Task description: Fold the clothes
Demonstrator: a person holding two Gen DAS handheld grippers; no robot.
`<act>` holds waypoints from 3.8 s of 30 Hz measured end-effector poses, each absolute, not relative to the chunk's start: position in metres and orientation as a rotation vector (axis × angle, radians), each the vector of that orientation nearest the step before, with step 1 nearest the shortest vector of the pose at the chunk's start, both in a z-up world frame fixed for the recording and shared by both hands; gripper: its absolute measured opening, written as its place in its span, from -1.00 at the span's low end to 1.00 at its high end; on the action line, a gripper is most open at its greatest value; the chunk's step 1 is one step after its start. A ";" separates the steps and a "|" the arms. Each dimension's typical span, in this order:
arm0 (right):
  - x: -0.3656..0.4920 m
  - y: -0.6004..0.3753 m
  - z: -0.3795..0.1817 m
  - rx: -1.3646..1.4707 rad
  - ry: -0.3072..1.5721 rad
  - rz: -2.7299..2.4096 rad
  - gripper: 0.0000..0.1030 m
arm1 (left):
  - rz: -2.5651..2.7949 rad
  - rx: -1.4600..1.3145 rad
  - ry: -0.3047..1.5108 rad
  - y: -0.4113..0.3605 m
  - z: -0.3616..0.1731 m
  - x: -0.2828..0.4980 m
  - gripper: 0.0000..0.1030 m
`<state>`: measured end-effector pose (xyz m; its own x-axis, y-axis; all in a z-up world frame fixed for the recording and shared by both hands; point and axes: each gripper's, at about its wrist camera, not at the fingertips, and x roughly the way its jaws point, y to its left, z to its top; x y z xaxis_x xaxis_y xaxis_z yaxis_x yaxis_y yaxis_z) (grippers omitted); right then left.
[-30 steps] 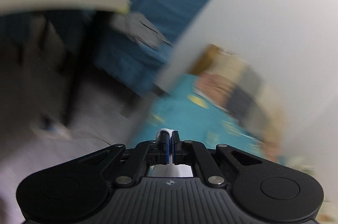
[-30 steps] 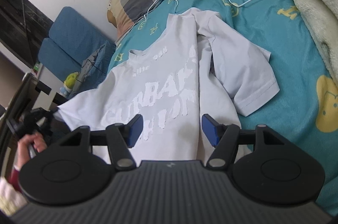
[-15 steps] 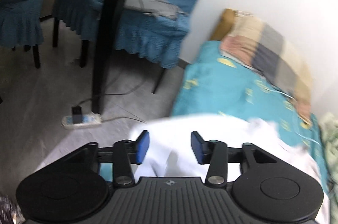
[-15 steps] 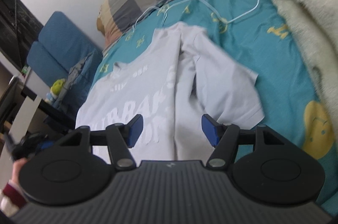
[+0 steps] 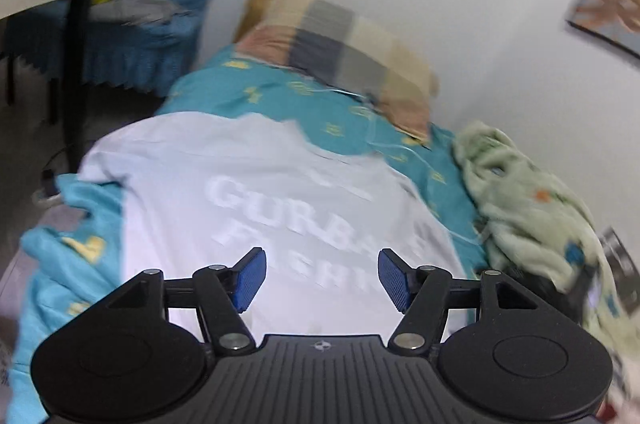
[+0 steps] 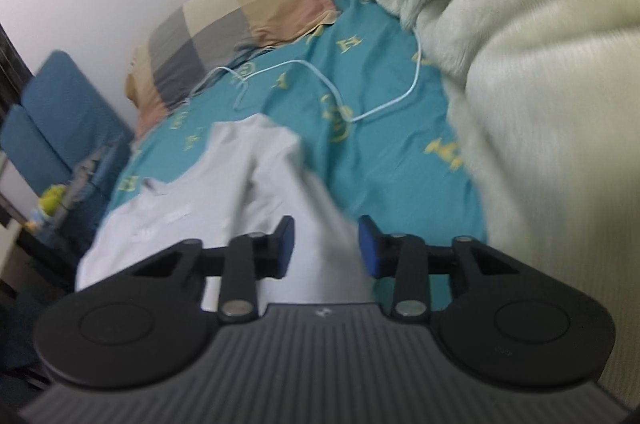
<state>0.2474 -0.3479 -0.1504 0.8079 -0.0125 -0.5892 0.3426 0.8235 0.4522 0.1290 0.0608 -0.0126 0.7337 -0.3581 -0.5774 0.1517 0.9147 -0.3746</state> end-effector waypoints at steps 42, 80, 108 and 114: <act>0.359 -0.410 -0.143 0.190 0.508 -0.416 -0.88 | -0.253 -0.273 0.863 0.065 -0.098 0.200 0.26; 0.073 -0.171 -0.132 0.064 1.437 0.169 0.21 | -0.106 -0.532 0.735 0.197 -0.022 0.117 0.48; 0.032 -0.222 -0.097 0.287 1.243 0.270 -0.73 | -0.129 -0.432 1.055 0.206 -0.060 0.112 0.56; 0.040 -0.253 -0.100 0.542 1.010 0.189 -0.07 | -0.149 -0.287 1.260 0.208 -0.082 0.104 0.56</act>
<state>0.0404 -0.2526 -0.0998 0.5286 0.3934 -0.7522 0.0949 0.8532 0.5129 0.1039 0.2077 -0.0816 0.3021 -0.2668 -0.9152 -0.0466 0.9548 -0.2937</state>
